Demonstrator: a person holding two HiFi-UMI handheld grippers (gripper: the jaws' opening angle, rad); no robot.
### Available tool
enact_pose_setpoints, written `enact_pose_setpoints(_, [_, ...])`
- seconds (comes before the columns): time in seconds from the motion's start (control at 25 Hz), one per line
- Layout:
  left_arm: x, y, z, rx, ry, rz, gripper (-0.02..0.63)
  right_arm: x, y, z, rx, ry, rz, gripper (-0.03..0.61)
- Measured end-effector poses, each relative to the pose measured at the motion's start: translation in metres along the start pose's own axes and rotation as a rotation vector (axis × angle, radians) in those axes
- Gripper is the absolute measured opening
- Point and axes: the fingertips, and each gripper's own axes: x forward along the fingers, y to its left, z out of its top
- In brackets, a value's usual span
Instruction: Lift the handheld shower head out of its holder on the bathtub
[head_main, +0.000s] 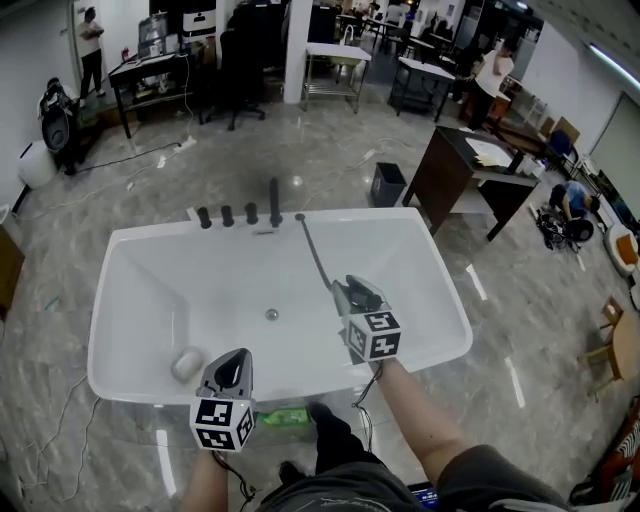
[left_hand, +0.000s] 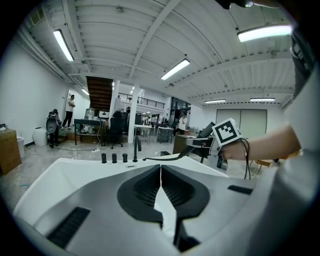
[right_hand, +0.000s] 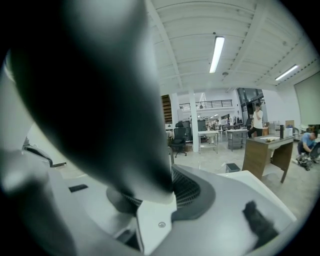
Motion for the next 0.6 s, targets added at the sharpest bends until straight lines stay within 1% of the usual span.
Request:
enact_pose_setpoints(0.24, [-0.054,-0.014,-0.021,0.020,-0.006,-0.039,0.015,-0.072,0.034,-0.021,0.025,-0.012,-0.035,0.127])
enact_pose_setpoints(0.4, [-0.082,-0.029,-0.036,0.033,0.006,-0.078,0.015,-0.117,0.058,-0.032,0.031,-0.009,-0.044,0.127])
enact_pose_setpoints(0.6, [-0.103,-0.051,-0.048,0.043,0.016,-0.119,0.015,-0.162,0.078,-0.044,-0.003,0.003,-0.041,0.127])
